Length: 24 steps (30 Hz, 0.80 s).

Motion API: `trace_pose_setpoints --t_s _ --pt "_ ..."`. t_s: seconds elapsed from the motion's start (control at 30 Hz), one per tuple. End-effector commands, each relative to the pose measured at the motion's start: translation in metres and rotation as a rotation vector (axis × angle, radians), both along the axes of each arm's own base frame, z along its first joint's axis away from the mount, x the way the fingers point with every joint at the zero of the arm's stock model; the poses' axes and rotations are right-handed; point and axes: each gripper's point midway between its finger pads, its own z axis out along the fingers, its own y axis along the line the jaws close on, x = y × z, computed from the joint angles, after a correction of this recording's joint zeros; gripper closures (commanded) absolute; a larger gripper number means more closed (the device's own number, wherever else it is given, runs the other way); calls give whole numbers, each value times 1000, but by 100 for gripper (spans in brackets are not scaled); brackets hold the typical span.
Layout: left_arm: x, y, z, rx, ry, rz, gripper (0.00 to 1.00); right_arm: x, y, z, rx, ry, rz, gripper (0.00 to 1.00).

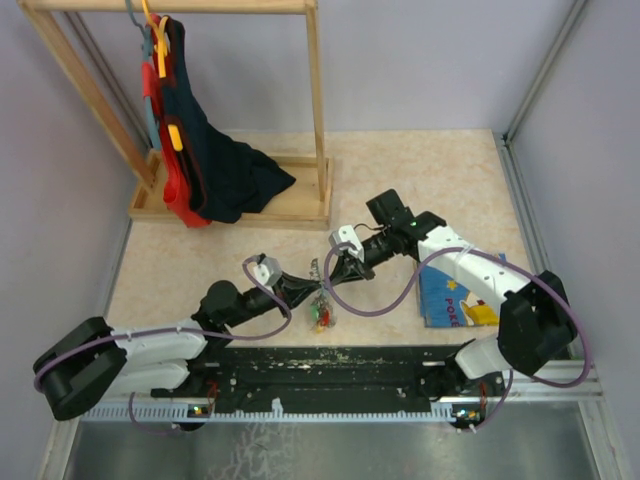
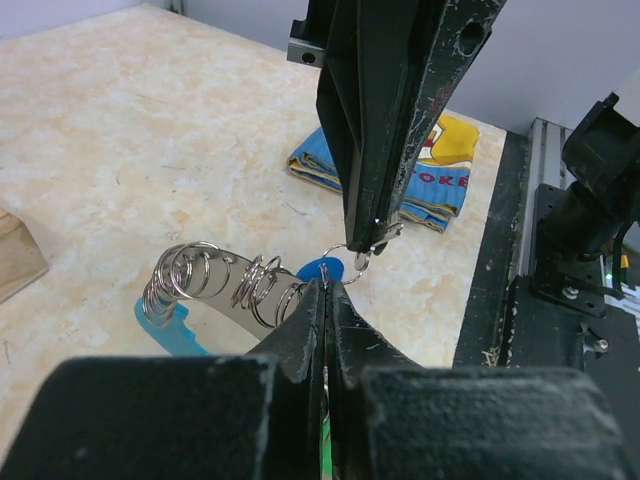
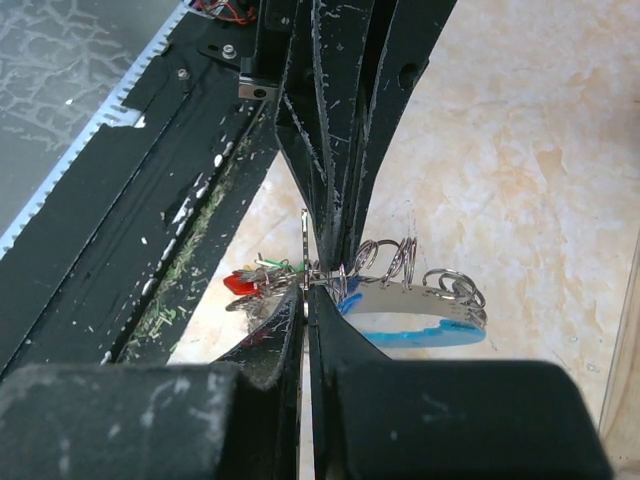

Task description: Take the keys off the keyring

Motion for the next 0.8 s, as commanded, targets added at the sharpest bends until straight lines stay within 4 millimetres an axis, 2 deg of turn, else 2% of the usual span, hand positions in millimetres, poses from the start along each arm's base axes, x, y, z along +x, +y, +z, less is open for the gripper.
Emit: trace_pose_setpoints --t_s 0.0,0.43,0.77 --pt "8 -2 9 -19 53 30 100 11 6 36 80 -72 -18 100" --pt "11 -8 -2 42 102 24 100 27 7 39 53 -108 -93 100" --pt "10 -11 -10 57 128 7 100 30 6 48 53 -142 -114 100"
